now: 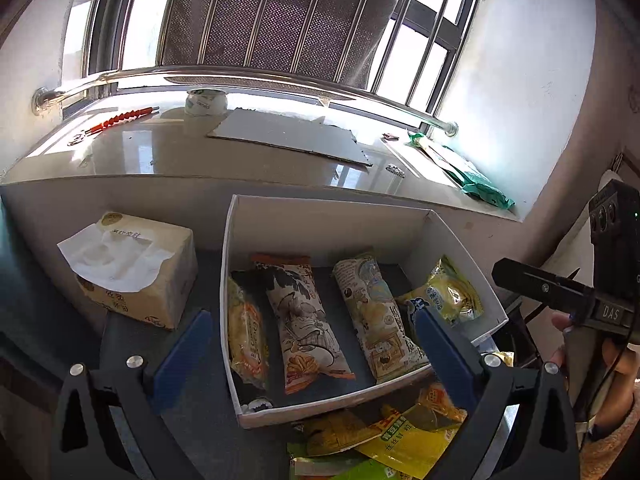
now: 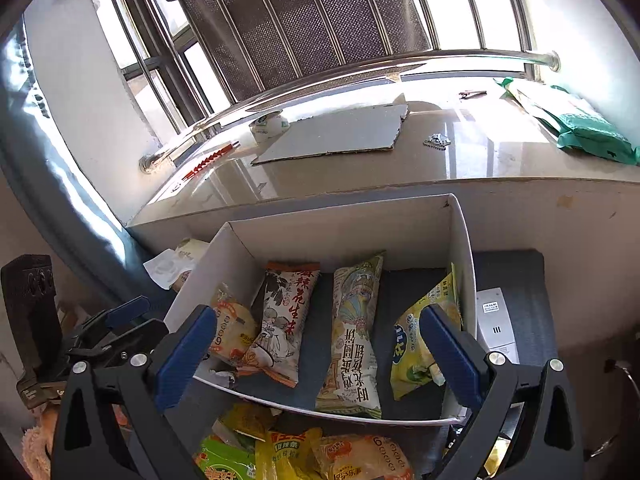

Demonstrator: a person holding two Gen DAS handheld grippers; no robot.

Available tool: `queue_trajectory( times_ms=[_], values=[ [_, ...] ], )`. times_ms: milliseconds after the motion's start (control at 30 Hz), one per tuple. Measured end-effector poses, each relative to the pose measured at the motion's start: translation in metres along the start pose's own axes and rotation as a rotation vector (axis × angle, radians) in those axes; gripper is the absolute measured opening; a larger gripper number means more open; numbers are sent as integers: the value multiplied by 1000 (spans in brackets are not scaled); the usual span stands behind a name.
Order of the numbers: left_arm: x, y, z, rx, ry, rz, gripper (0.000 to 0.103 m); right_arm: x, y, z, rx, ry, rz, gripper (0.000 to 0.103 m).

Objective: Organize snacks
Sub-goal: 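Lower both held bags into the white box and open both tools, then withdraw both tools from the box back over the table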

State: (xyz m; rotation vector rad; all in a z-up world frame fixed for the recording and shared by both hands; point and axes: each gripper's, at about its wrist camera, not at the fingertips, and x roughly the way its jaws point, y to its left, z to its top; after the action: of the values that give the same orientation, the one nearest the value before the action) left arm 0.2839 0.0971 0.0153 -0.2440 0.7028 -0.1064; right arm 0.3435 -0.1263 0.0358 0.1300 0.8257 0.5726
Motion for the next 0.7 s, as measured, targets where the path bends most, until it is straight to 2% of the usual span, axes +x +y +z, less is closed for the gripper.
queue_trajectory(
  times_ms=[267, 500, 700],
  values=[
    [-71, -32, -58, 86, -70, -1, 103, -71, 11, -63, -65, -77, 73, 103],
    [-116, -48, -121, 54, -97, -20, 103, -120, 7, -130, -43, -116, 103, 103],
    [-142, -56, -166, 11, -98, -9, 103, -157, 3, -187, -11, -123, 67, 103]
  ],
)
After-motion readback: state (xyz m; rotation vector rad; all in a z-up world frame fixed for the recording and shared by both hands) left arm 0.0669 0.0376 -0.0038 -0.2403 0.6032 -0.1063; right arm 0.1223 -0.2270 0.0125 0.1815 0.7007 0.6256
